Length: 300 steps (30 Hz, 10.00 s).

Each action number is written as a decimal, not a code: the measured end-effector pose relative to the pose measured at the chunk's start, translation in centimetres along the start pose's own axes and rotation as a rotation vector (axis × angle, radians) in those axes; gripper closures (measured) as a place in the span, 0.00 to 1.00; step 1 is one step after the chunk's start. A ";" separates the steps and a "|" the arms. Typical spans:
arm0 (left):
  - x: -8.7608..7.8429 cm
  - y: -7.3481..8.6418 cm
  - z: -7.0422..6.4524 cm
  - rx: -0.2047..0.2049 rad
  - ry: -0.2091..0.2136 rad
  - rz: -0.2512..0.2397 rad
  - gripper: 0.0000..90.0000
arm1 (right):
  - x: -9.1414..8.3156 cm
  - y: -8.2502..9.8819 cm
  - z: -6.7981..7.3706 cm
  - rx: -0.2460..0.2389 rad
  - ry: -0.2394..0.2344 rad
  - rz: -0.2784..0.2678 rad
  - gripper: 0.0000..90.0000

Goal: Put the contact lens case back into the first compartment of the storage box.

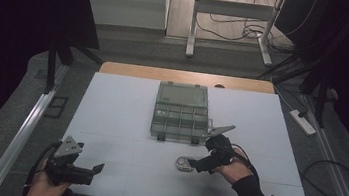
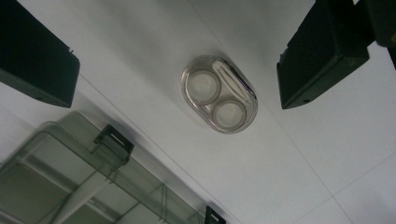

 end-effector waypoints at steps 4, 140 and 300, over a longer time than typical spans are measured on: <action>0.0 0.0 0.0 0.001 -0.001 0.001 0.03 | 0.6 -0.2 0.3 -0.009 0.001 0.030 0.00; 0.0 0.1 0.1 -0.006 0.002 0.000 0.04 | 6.1 -12.4 -1.0 0.087 0.018 -0.082 0.55; -0.1 0.2 0.0 0.014 -0.004 0.005 0.04 | 3.1 -7.2 0.3 -0.048 -0.005 -0.061 0.00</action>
Point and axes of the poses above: each handheld gripper's, and its own axes: x roughly forward along the jaws, y roughly out of its underside, z roughly to its left, the point moved 7 cm from there along x, roughly forward along the jaws, and after that the axes turned 2 degrees about z, right-handed, at the moved point
